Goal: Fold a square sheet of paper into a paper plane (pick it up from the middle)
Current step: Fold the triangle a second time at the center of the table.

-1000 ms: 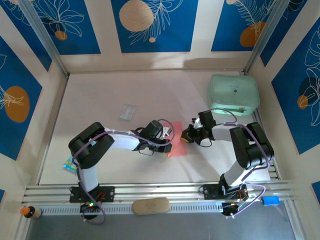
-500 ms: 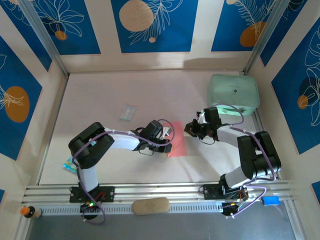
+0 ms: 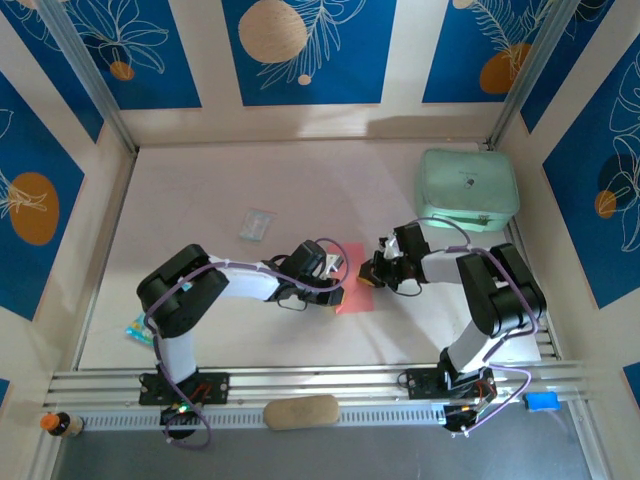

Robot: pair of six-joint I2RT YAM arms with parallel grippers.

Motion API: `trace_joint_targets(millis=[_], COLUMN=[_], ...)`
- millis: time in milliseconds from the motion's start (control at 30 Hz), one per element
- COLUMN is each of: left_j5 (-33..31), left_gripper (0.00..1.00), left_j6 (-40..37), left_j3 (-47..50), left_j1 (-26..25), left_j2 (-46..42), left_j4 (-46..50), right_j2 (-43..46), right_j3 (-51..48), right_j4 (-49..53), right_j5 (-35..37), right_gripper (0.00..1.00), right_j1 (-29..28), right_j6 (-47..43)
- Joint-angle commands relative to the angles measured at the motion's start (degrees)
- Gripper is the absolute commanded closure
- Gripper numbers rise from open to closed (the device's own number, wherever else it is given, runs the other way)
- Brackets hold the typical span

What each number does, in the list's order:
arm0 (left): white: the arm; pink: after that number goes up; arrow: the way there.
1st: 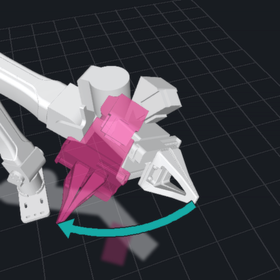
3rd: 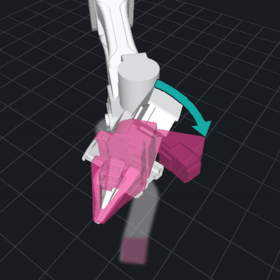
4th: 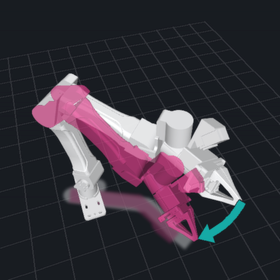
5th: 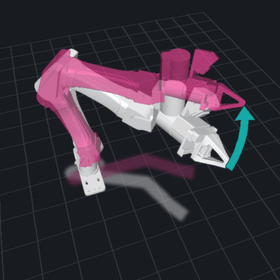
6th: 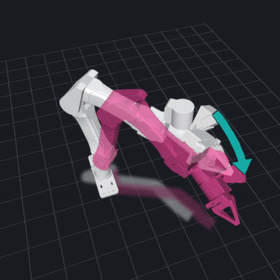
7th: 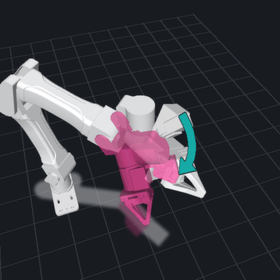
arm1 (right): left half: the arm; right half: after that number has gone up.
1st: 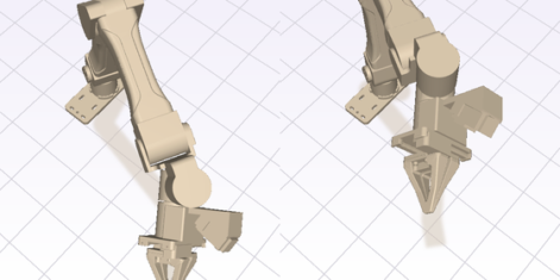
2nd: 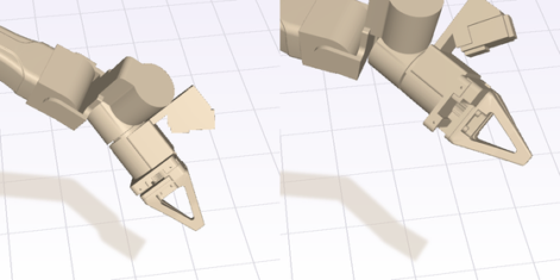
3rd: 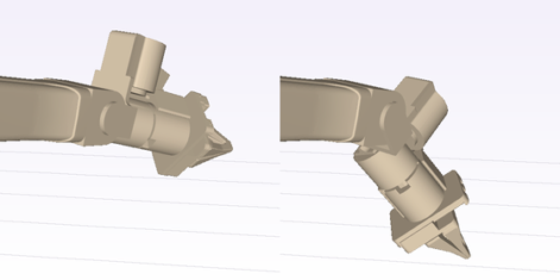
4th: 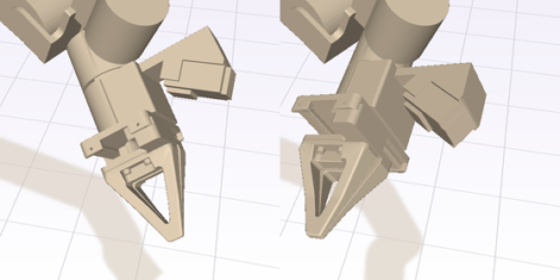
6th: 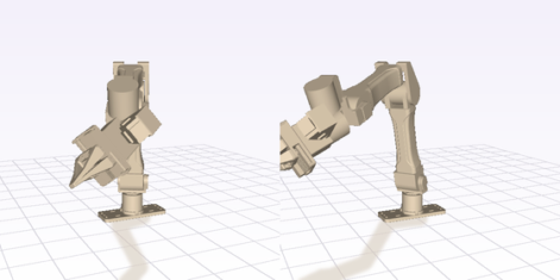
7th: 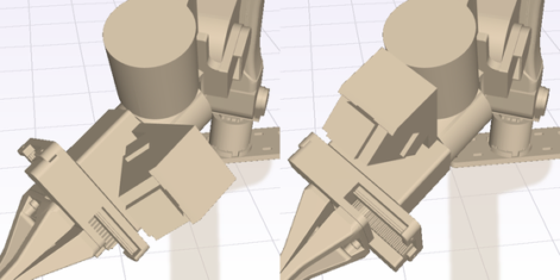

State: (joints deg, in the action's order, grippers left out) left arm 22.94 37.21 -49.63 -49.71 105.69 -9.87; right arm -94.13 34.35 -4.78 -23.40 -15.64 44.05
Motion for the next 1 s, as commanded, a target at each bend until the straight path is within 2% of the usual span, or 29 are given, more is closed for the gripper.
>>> trace_joint_targets(millis=[0,167,367,633,800,967], left_j5=[-1.9,-2.0,-2.5,-2.1,-2.5,-2.7], left_gripper=[1.0,1.0,1.0,1.0,1.0,1.0], left_j6=[-0.4,-0.6,-0.6,-0.5,-0.7,-0.5], left_j3=[2.4,2.3,2.0,0.9,-0.9,-4.0], left_j1=[0.1,0.1,0.1,0.1,0.1,0.1], left_j2=[2.3,2.2,1.9,1.8,1.1,-0.9], left_j4=[9.8,10.3,10.3,10.4,11.8,13.3], right_j2=[-1.3,2.9,6.8,3.1,1.4,0.4], right_j3=[-0.9,0.5,-0.4,-1.3,-3.1,-3.7], right_j4=[-1.6,-0.2,-0.1,0.5,1.5,1.1], right_j5=[0.2,-0.6,-2.7,-2.3,2.1,2.4], right_gripper=[1.0,1.0,1.0,1.0,1.0,1.0], right_j1=[3.0,3.8,1.1,-2.8,-1.8,-1.0], right_j6=[-0.4,-1.7,-2.2,-2.4,-0.9,0.1])
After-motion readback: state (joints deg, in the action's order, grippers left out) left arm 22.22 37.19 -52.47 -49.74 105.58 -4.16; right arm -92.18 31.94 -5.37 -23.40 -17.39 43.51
